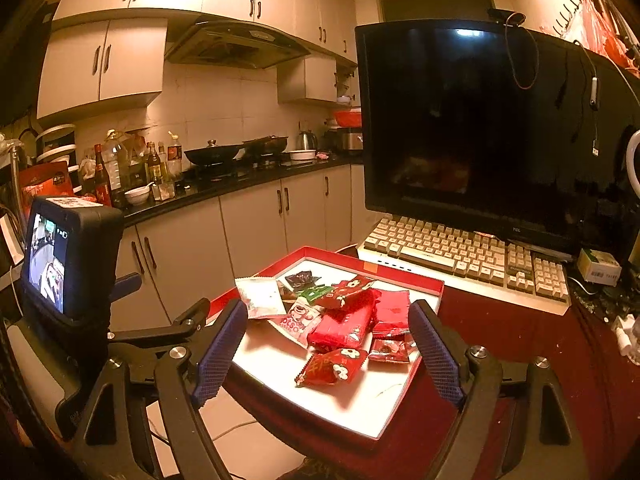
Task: Organize snacks
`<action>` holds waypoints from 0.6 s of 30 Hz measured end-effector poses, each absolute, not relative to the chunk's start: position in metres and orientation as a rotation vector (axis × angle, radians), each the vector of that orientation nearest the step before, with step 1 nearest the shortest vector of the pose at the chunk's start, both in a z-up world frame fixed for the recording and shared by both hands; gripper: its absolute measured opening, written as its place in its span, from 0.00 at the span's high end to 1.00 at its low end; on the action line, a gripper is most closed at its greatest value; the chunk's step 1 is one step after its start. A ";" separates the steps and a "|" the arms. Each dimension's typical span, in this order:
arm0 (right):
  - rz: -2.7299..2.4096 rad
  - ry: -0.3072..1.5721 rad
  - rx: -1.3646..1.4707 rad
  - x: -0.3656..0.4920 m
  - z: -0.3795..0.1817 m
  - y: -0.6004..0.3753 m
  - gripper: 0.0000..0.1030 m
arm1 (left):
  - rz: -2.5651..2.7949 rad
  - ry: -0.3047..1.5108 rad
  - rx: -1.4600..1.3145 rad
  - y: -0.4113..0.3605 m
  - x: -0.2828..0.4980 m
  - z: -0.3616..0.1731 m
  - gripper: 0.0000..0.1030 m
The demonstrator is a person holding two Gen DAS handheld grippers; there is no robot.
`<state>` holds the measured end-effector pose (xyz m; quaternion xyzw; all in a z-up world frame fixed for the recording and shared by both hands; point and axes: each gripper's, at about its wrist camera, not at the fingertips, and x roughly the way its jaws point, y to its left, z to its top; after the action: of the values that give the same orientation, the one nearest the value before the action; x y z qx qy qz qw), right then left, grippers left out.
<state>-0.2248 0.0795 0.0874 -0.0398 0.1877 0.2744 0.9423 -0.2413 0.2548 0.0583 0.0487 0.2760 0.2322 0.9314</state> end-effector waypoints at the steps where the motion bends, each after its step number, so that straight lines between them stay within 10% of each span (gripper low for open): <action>1: 0.560 0.382 -0.084 -0.225 0.087 0.080 0.18 | 0.477 0.565 0.100 0.255 -0.242 0.058 0.20; 18: 0.513 0.319 -0.087 -0.233 0.086 0.076 0.10 | 0.463 0.581 0.078 0.258 -0.239 0.054 0.20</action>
<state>-0.2333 0.0758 0.0858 -0.0427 0.1569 0.2524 0.9539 -0.2393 0.2577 0.0543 0.0381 0.2839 0.2262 0.9310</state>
